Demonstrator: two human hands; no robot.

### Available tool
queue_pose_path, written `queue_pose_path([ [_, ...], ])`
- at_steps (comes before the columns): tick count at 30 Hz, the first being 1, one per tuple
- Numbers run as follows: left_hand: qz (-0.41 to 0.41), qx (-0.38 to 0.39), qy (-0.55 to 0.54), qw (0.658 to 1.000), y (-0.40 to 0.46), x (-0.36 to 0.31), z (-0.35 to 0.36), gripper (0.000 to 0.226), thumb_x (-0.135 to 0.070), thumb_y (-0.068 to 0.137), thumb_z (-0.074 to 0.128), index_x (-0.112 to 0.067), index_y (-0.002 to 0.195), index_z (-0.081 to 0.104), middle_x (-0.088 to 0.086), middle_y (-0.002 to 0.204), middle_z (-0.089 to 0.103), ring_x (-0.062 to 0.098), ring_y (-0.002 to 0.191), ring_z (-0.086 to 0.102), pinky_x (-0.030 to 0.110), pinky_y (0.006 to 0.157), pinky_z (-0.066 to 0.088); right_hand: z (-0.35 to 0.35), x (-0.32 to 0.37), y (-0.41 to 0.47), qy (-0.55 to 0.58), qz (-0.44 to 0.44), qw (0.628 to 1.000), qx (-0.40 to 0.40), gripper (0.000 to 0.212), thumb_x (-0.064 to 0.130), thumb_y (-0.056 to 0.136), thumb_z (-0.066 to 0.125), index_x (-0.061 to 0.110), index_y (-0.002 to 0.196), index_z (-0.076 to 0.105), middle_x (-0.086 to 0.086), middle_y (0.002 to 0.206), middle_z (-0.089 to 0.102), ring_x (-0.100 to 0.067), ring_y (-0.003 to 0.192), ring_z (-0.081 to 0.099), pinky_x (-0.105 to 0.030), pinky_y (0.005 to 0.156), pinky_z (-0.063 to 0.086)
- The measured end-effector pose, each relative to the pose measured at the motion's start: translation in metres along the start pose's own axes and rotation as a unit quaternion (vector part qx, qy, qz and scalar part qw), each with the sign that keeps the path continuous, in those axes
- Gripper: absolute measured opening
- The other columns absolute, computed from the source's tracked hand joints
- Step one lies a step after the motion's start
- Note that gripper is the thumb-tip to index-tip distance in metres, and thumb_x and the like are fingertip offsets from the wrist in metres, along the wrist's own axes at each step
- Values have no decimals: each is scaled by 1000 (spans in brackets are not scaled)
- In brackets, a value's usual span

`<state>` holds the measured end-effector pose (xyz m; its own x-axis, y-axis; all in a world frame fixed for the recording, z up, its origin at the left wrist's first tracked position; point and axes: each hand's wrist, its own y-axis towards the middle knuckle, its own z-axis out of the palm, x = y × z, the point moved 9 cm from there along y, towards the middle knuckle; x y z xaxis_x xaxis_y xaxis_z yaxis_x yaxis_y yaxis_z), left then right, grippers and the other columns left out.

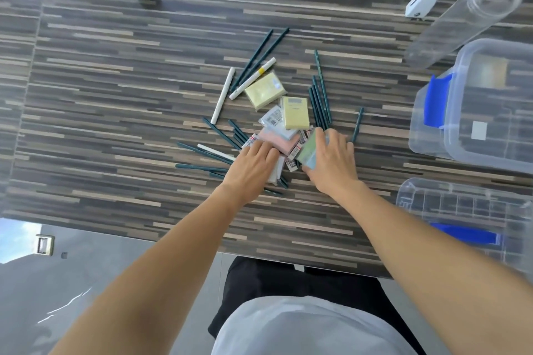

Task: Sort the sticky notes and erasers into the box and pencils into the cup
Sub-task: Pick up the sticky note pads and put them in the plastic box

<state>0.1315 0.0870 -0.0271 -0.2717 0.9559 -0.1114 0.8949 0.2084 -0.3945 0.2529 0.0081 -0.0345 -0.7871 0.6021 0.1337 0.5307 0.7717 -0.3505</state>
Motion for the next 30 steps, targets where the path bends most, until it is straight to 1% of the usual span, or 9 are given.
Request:
queue_pose_path([
  [4,10,-1,-19,1000,1,-2,1,47,-7,67,68,-9,110,50,11,116,56,29,105,53,41,93,49,1,1,2,-3,-4,1000,6,100,42,67,82,13,141,22,-15,121,44,-30,105,45,-42,86,39],
  [9,-2,-4,-45,999,-7,6,-1,58,-33,67,77,-9,110,48,9,105,56,25,91,58,35,77,51,-1,-6,-5,-22,24,999,16,106,51,68,77,20,147,13,-18,115,42,-31,99,42,-40,82,41],
  [11,-2,-24,-54,998,-12,10,-7,62,-39,68,75,-10,114,46,8,102,59,26,88,60,35,74,51,-5,-9,-11,-19,37,999,15,98,55,70,72,23,145,18,-17,113,41,-30,97,40,-39,79,41],
  [15,7,-51,-57,997,-21,13,-21,78,-44,73,69,-16,136,33,11,101,59,27,85,59,39,74,53,-18,-12,-25,29,77,997,10,72,60,74,64,23,130,37,-14,114,36,-28,91,43,-39,76,45],
  [19,13,-61,-40,997,-20,8,-41,68,-50,78,56,-21,136,35,13,102,55,29,83,57,41,73,47,-38,-10,-44,68,120,990,-34,62,60,72,65,22,114,40,-8,104,33,-23,82,42,-37,65,47],
  [21,10,-69,-52,996,-15,4,-53,63,-50,80,60,-20,131,36,12,99,56,30,80,58,40,69,48,-49,-11,-52,83,142,985,-49,63,63,71,65,22,111,39,-7,102,32,-23,81,43,-36,62,47],
  [23,14,-74,-74,994,-10,-3,-66,67,-44,79,69,-21,130,34,12,97,56,30,77,59,40,62,50,-62,-16,-60,97,169,978,-68,66,67,70,66,23,110,38,-5,101,32,-21,78,44,-34,59,48],
  [27,24,-77,-83,993,1,-18,-93,67,-32,75,75,-20,127,35,10,105,52,29,75,62,34,52,43,-96,-34,-74,112,189,967,-130,59,55,67,72,23,103,40,-3,96,32,-22,75,45,-30,54,42],
  [30,31,-100,-87,991,8,-37,-119,61,-27,74,76,-17,123,43,9,106,52,30,72,61,31,49,37,-123,-55,-88,120,200,958,-170,57,50,65,74,21,101,41,-7,101,37,-22,79,44,-32,57,47],
])
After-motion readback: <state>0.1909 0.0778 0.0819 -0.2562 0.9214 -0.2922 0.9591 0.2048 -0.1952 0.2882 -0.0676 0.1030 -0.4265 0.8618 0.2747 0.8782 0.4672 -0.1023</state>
